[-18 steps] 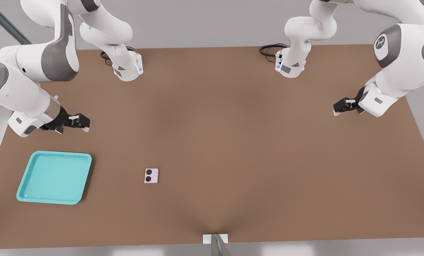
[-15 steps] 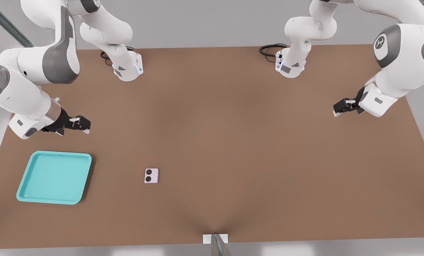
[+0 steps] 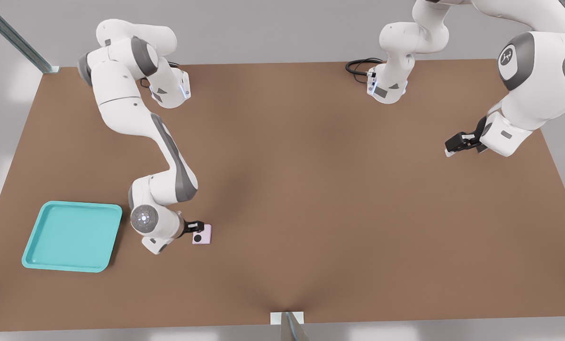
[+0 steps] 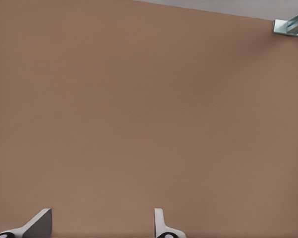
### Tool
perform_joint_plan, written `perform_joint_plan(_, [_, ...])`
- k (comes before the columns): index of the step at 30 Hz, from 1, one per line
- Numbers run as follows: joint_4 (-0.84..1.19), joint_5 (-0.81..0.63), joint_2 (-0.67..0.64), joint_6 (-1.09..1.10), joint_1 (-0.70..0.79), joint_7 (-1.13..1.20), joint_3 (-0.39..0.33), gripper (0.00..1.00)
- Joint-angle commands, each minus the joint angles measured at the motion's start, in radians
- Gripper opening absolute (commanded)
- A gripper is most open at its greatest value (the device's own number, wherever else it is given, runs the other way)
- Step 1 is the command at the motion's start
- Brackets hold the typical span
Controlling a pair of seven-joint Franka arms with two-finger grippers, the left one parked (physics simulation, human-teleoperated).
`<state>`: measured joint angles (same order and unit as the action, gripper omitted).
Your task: Keep left arm still and place phone on the tray with right arm
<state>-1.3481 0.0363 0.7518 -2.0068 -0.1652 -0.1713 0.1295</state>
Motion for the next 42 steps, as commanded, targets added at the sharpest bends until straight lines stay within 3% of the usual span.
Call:
perform_joint_plan(1, [-0.002,-0.001,0.023,-0.148,-0.028,-0.366,0.001,1.0])
perform_joint_plan(7, [-0.011,-0.006,0.1,-0.213,-0.024,-0.378,0.001,1.0])
perform_joint_plan(35, [-0.085,0.001,0.136,-0.254,-0.014,-0.29,0.001,1.0])
perform_joint_plan(37, [-0.085,0.001,0.136,-0.253,-0.014,-0.29,0.001,0.88])
perform_joint_plan(40, [-0.085,0.001,0.138,-0.253,-0.016,-0.29,0.001,0.82])
perform_joint_plan(42, [-0.085,0.001,0.129,-0.248,-0.014,-0.29,0.001,0.73])
